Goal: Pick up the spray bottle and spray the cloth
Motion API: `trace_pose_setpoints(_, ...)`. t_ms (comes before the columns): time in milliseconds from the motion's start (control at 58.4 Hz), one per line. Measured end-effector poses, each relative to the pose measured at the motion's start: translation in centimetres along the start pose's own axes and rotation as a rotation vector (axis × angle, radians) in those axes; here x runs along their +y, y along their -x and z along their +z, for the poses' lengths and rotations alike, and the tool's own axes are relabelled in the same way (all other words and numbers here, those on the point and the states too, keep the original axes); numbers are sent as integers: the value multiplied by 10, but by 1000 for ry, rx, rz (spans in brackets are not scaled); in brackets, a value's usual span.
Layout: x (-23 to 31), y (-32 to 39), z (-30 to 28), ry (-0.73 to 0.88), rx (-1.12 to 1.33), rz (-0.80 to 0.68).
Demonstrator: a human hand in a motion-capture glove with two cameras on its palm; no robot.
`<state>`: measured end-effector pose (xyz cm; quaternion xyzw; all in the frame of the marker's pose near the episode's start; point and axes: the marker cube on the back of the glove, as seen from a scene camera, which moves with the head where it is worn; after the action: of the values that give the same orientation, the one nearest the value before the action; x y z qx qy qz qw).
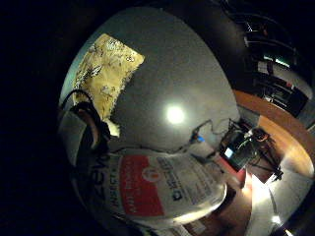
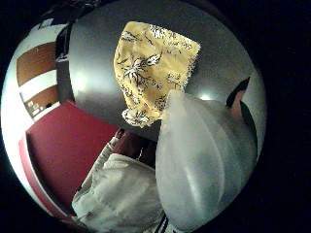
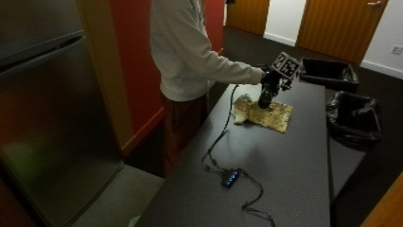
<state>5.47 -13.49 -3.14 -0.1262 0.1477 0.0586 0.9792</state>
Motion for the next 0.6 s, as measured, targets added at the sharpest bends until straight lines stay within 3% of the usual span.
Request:
trace_pose_setpoints(257, 11, 4, -25, -42, 28, -17)
trace_pose_setpoints(599, 3, 12, -14, -12, 16, -13)
